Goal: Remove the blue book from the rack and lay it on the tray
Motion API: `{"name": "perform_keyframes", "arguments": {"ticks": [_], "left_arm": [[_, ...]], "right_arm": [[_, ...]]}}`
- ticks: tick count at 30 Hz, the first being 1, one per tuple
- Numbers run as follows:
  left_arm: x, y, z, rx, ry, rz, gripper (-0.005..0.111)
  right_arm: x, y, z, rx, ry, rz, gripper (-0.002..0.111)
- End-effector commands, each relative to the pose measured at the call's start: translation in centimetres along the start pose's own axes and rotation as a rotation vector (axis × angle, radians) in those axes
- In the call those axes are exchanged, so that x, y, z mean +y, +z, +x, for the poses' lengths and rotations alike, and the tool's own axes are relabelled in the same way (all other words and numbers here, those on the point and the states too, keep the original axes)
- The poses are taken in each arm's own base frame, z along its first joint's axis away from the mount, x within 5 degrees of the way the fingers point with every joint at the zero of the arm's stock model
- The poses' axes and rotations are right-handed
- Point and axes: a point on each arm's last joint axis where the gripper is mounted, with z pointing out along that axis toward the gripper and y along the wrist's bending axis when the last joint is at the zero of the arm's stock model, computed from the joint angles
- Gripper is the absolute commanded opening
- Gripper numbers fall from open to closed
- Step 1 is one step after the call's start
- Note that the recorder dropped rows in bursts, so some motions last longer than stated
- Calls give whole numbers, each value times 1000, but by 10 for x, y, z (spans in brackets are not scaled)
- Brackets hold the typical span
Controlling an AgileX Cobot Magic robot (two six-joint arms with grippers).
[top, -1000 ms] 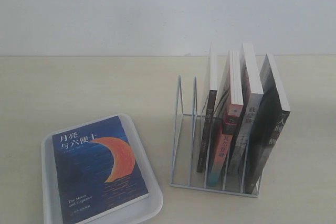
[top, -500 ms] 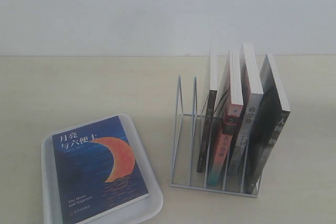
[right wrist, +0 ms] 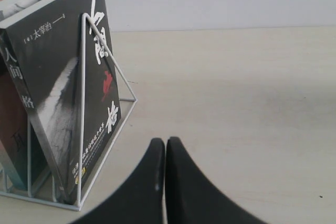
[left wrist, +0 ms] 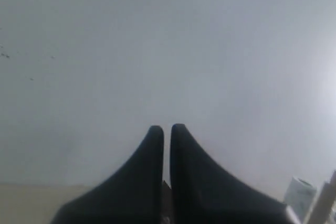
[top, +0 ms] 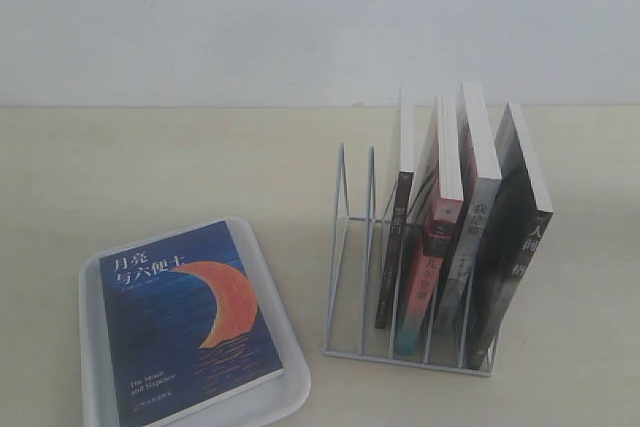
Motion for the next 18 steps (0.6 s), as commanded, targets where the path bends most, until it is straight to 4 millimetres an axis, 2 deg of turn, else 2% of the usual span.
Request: {"name": "perform_keyframes", "arguments": {"ticks": [1,8,18], "left_arm": [[24,-3,21,-164,-6,-93,4],[51,-12,57,-228,42,-223,4],[52,-12,69,-126,48,-244,4]], "right_arm": [[0,0,-1,-11,-2,3,0],[0,0,-1,-11,-2,3,0],[0,0,-1,-11,-2,3,0]]}}
